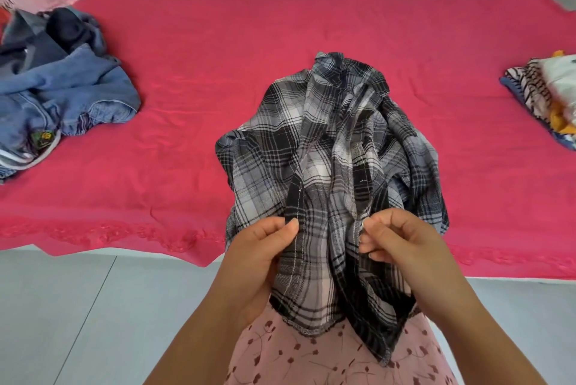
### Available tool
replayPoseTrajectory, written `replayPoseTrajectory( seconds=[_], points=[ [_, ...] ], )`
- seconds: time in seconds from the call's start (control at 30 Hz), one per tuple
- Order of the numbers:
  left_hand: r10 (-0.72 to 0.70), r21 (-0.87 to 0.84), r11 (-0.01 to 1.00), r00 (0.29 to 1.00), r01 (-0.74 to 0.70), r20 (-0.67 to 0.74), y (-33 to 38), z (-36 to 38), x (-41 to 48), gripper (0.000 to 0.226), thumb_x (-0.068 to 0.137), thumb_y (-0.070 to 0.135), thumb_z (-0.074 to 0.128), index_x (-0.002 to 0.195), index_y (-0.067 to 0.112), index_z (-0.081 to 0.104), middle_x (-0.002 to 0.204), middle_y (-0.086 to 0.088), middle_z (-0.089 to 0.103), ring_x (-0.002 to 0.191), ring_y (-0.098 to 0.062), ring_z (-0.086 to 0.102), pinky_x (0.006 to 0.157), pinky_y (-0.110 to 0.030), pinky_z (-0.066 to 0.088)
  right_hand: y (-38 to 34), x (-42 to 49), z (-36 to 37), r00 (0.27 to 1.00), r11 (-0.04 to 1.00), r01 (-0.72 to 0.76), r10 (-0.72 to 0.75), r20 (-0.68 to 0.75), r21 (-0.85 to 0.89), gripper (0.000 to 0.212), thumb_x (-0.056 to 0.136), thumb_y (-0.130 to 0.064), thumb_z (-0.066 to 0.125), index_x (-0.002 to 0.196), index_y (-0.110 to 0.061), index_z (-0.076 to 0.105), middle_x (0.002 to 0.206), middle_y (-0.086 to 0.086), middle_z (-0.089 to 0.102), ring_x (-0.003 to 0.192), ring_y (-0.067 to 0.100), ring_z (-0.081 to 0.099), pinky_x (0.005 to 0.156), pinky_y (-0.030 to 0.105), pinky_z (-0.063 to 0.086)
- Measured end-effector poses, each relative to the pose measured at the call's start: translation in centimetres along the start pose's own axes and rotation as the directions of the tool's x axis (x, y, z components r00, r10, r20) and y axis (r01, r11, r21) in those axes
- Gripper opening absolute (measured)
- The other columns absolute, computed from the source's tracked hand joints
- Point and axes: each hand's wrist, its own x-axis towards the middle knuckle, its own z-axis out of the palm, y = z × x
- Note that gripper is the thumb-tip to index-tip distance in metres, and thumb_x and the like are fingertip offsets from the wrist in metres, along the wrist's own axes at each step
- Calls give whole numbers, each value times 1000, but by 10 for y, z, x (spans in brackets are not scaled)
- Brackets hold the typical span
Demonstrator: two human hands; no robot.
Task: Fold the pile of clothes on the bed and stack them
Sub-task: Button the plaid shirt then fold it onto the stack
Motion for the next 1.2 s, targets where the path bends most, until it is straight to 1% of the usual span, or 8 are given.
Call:
replayPoseTrajectory(
  seconds=[0.23, 0.43, 0.57, 0.67, 0.8, 0.9, 1.03, 1.2],
  points=[
    [-7, 56, 998, 1000, 5, 21, -3, -6, 1, 40, 70, 24, 64, 93, -8, 61, 84, -18, 66, 75, -25, 62, 67, -33, 54, 0, 0, 0, 1000, 1000, -3, 3, 10, 3, 16, 88, -14, 58, 72, -13, 61, 63, -1, 67, 63, 8, 64, 61, 17, 50],
    [-83, 228, 970, 996, 80, 6, -6, -19, 19, 8, 86, 7, 59, 92, 1, 58, 84, -10, 68, 73, -17, 65, 62, -29, 54, 1, 2, 3, 1000, 1000, -9, 10, 23, -6, 17, 87, -13, 59, 71, -14, 61, 62, -1, 66, 62, 6, 63, 59, 14, 50],
    [-51, 376, 921, 989, 100, -139, -14, -31, 53, 42, 79, 24, 73, 114, 10, 55, 112, -12, 62, 97, -23, 65, 85, -39, 54, 2, 4, 7, 999, 1000, -31, 31, 25, 0, 15, 87, -12, 60, 73, -13, 61, 61, -2, 66, 60, 5, 63, 61, 17, 52],
    [55, 491, 870, 981, 43, -183, -15, -25, 69, 32, 79, 23, 73, 108, 13, 64, 100, -5, 66, 95, -19, 64, 92, -37, 51, 2, 5, 7, 999, 999, -36, 37, 26, -10, 15, 87, -12, 60, 72, -14, 61, 61, -2, 66, 60, 6, 63, 63, 20, 51],
    [119, 441, 897, 971, -15, -209, -8, -11, 77, 5, 81, 18, 71, 76, 21, 70, 83, -2, 70, 84, -21, 65, 82, -35, 51, 2, 7, 3, 999, 999, -40, 41, 8, -24, 15, 87, -13, 59, 72, -14, 62, 61, -3, 66, 61, 5, 64, 62, 18, 52],
    [70, 197, 980, 988, -42, -139, 9, -5, 71, 9, 87, 14, 63, 79, 11, 68, 75, -4, 70, 71, -18, 65, 72, -34, 52, 0, 9, -9, 999, 999, -25, 24, -30, -37, 17, 88, -13, 58, 72, -13, 62, 60, -3, 66, 59, 4, 62, 61, 18, 51],
    [100, -5, 995, 995, -100, -2, 45, -5, 60, 15, 90, 13, 56, 79, 9, 66, 73, -4, 70, 66, -12, 66, 63, -26, 54, -8, 13, -23, 997, 1000, 12, -12, -72, 1, 19, 88, -14, 58, 70, -14, 60, 55, -9, 60, 55, 0, 55, 55, 11, 49],
    [192, 93, 976, 980, -195, 46, 72, 3, 45, 21, 89, 12, 56, 69, 13, 63, 59, 1, 63, 49, -11, 56, 44, -19, 43, -18, 18, -22, 995, 998, 69, -68, -70, 13, 19, 89, -16, 58, 70, -16, 58, 56, -9, 52, 53, 1, 47, 50, 9, 43]
  ],
)
